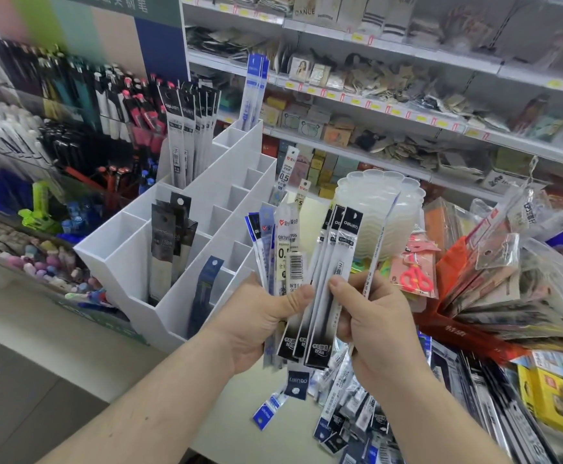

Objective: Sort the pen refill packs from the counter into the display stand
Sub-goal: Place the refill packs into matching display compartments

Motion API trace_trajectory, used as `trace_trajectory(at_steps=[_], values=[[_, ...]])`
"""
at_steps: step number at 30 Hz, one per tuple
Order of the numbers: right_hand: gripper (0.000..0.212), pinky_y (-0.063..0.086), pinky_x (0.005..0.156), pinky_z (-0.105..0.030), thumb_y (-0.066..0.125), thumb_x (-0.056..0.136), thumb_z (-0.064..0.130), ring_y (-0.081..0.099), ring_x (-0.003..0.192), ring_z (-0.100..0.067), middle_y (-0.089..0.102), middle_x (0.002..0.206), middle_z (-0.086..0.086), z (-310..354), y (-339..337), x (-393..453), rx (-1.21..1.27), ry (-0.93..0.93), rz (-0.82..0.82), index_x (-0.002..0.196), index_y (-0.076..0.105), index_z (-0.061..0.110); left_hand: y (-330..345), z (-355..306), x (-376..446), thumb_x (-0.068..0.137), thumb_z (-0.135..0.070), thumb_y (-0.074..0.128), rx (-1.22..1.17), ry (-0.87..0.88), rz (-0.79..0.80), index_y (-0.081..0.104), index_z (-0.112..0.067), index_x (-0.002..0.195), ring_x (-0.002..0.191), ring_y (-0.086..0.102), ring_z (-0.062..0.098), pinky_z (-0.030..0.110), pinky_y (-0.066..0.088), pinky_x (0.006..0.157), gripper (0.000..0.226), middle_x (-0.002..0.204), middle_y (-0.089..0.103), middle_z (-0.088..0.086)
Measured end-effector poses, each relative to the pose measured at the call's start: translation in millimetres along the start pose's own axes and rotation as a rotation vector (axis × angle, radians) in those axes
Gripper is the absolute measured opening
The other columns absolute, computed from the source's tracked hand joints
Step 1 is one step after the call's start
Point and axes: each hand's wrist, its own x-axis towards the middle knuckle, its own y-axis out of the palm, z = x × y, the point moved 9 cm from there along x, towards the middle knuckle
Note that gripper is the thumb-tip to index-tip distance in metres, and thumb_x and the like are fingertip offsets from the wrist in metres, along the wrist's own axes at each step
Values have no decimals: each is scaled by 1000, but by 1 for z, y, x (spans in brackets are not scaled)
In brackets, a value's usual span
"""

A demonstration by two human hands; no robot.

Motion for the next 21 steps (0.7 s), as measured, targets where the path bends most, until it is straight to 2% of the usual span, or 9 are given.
trace_trajectory(at_steps=[2, 4, 7, 10, 14, 19, 21], values=[[18, 29, 38, -22, 64, 93, 5, 32, 37, -12, 38, 52, -3, -3, 4, -1, 26, 29, 6, 83, 50, 10, 0, 0, 1, 60, -26, 86, 8, 22, 1, 66, -5, 116, 103, 70, 34, 48, 55, 93, 62, 106, 75, 16], [11, 29, 38, -21, 63, 94, 5, 32, 39, -10, 40, 58, -3, -5, 9, -2, 58, 45, 18, 91, 54, 9, -1, -1, 1, 62, -19, 78, 13, 39, 0, 69, -6, 110, 95, 73, 30, 38, 60, 80, 51, 101, 76, 15], [2, 28, 40, -20, 61, 95, 6, 31, 41, -9, 42, 58, -1, -7, 13, -2, 45, 70, 50, 95, 60, 8, -2, -5, -1, 66, -14, 75, 49, 58, 4, 71, -8, 103, 87, 75, 24, 32, 61, 72, 37, 95, 77, 11], [9, 31, 43, -23, 59, 97, 7, 34, 41, -10, 47, 59, -3, -11, 17, -2, 15, 87, 84, 88, 62, 8, -5, -10, -3, 79, -3, 72, 101, 61, -3, 70, -7, 107, 87, 75, 26, 30, 60, 67, 29, 95, 77, 12], [8, 28, 39, -19, 59, 97, 7, 32, 38, -10, 43, 53, -1, -8, 24, -2, 2, 80, 137, 88, 57, 7, -12, -11, -2, 82, 5, 71, 148, 59, -36, 68, -8, 110, 88, 75, 26, 31, 60, 70, 31, 97, 77, 10], [22, 17, 41, -22, 60, 95, 11, 20, 41, -11, 30, 53, -2, -3, 39, 3, -28, 145, 313, 79, 46, 9, -23, -20, -3, 78, -6, 80, 196, 48, -80, 67, -6, 115, 92, 74, 26, 44, 59, 85, 39, 99, 77, 9], [29, 15, 43, -23, 62, 94, 15, 19, 42, -11, 32, 51, 0, 3, 46, 6, -81, 143, 369, 73, 42, 11, -26, -28, -5, 66, -19, 89, 209, 66, -78, 66, -6, 116, 95, 74, 27, 47, 57, 89, 56, 101, 76, 10]])
